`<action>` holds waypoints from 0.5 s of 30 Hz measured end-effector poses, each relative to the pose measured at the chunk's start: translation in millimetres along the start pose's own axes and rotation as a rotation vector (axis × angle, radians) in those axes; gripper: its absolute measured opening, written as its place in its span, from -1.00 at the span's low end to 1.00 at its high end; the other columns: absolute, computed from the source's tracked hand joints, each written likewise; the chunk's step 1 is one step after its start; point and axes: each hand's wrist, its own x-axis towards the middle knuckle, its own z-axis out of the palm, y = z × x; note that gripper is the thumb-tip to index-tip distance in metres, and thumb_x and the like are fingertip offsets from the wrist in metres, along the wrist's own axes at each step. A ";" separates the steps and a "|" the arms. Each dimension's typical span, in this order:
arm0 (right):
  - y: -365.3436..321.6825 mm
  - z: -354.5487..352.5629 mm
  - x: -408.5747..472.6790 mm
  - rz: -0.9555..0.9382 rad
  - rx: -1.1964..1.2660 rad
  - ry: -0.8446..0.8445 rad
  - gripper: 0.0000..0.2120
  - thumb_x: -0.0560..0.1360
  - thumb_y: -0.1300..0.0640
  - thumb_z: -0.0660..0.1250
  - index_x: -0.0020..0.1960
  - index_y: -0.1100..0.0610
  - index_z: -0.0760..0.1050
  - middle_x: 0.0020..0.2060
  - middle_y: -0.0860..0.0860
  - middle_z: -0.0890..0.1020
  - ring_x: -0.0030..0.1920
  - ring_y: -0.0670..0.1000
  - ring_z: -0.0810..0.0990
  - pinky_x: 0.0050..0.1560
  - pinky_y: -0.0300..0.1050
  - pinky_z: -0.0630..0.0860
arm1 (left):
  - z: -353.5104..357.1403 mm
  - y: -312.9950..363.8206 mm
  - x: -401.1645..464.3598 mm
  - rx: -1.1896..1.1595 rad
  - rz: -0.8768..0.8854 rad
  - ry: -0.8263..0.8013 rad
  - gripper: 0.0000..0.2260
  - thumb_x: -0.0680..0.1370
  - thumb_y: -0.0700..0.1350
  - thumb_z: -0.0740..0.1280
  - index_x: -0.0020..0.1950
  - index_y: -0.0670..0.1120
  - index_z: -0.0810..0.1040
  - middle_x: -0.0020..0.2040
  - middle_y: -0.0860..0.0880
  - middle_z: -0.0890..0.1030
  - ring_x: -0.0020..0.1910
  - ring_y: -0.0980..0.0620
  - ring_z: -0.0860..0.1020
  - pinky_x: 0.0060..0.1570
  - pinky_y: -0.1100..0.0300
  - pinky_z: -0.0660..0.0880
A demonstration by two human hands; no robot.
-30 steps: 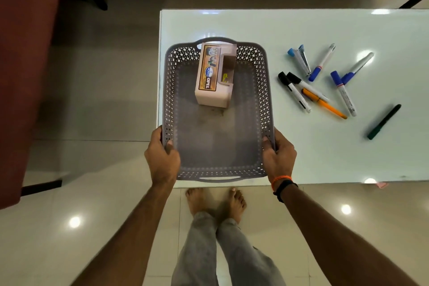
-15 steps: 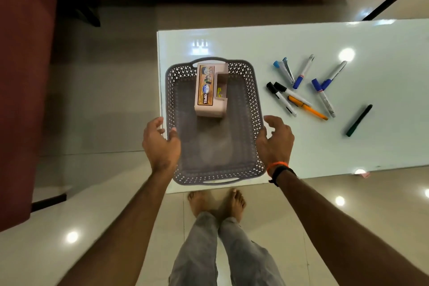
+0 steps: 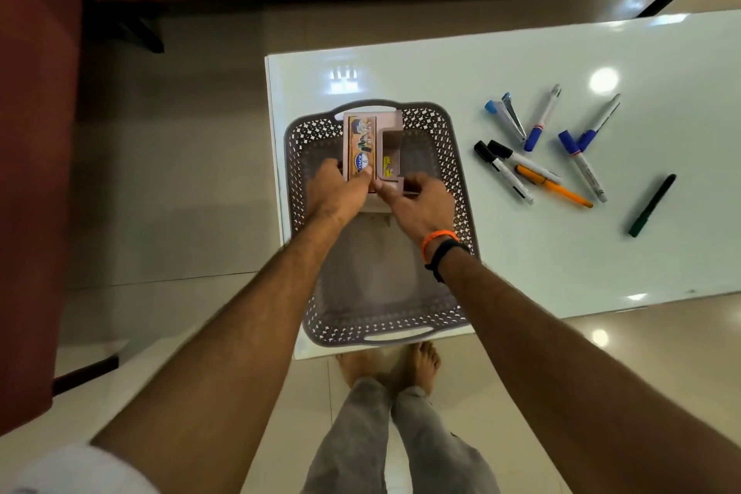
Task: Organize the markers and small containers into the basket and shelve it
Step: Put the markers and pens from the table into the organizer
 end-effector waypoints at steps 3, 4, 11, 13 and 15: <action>-5.3 -0.5 1.0 -0.048 0.063 -0.028 -0.64 0.41 -0.02 0.48 0.11 0.15 0.61 0.03 0.02 0.66 0.01 -0.08 0.56 -0.06 -0.39 0.46 | 0.9 -3.0 1.8 -0.036 0.005 0.008 -0.67 0.53 0.01 0.36 0.23 -0.10 0.52 0.08 0.00 0.62 -0.06 0.07 0.54 -0.15 0.22 0.43; -8.9 -1.1 0.5 -0.077 0.065 -0.036 -0.71 0.42 0.04 0.48 0.09 0.14 0.61 -0.01 -0.01 0.65 -0.02 -0.12 0.54 -0.13 -0.52 0.39 | 0.2 -3.6 2.8 -0.068 -0.004 0.010 -0.67 0.52 0.01 0.37 0.22 -0.11 0.53 0.08 -0.01 0.64 -0.07 0.07 0.56 -0.17 0.24 0.44; -18.9 -5.7 -7.3 -0.488 -0.170 -0.030 -0.83 0.38 0.33 0.41 -0.05 0.18 0.66 -0.04 0.03 0.64 -0.07 0.00 0.60 -0.02 -0.24 0.56 | -13.2 2.5 1.6 -0.496 -0.195 -0.025 -0.62 0.27 0.12 0.55 0.00 -0.03 0.66 -0.09 0.01 0.72 -0.05 0.02 0.67 0.00 0.06 0.61; -15.7 -8.8 -10.3 -0.581 -0.218 -0.037 -0.78 0.37 0.40 0.38 -0.06 0.19 0.66 -0.02 0.04 0.65 -0.05 0.03 0.62 -0.03 -0.31 0.55 | -16.4 -0.6 3.8 -0.599 -0.272 -0.062 -0.56 0.25 0.07 0.56 0.06 -0.06 0.65 -0.07 -0.04 0.73 -0.01 -0.04 0.68 -0.01 -0.01 0.63; -14.5 -14.0 -12.1 -0.593 -0.238 -0.030 -0.76 0.37 0.36 0.41 -0.02 0.14 0.65 0.01 0.01 0.66 -0.01 0.01 0.58 0.02 -0.21 0.56 | -17.2 -3.7 2.8 -0.652 -0.317 -0.098 -0.64 0.35 -0.05 0.51 0.11 -0.12 0.63 -0.04 -0.10 0.72 0.00 -0.09 0.68 -0.07 -0.01 0.64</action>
